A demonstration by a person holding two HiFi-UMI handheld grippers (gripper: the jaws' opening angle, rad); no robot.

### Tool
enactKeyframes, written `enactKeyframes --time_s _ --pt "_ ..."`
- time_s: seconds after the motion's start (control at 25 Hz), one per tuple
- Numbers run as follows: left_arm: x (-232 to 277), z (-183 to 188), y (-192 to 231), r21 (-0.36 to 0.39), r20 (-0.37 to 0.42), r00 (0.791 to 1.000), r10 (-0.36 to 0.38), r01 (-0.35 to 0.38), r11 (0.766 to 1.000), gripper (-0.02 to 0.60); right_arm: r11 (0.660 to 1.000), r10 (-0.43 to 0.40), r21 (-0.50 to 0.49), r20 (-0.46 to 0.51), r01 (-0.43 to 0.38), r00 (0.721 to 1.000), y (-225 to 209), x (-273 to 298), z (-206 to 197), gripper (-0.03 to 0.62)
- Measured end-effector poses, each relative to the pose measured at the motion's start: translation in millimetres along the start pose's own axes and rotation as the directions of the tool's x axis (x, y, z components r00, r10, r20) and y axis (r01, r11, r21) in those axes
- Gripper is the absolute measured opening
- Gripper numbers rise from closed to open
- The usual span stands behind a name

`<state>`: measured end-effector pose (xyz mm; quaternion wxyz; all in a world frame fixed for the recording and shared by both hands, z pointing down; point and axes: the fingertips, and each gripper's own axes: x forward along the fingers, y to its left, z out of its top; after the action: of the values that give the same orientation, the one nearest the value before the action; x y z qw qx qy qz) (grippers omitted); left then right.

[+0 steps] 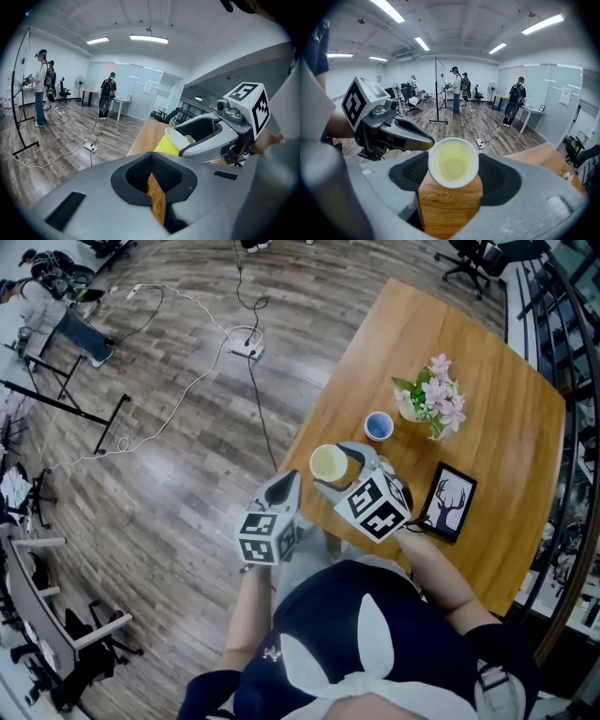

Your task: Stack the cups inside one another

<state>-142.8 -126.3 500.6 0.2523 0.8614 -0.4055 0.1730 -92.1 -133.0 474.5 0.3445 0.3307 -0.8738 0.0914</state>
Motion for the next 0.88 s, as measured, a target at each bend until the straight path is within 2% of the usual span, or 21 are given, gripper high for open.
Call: enactKeyframes --time_s 0.48,0.88 --pt "31 16 -16 0.048 -0.011 0.997 -0.071 0.071 0.996 0.017 0.993 -0.100 0.064 -0.006 0.100 0.995 -42 -19 -12 0.331" --pt "55 26 -35 0.086 -0.048 0.990 -0.135 0.138 0.987 0.017 0.960 -0.237 0.151 -0.015 0.236 0.971 -101 -47 -31 0.331"
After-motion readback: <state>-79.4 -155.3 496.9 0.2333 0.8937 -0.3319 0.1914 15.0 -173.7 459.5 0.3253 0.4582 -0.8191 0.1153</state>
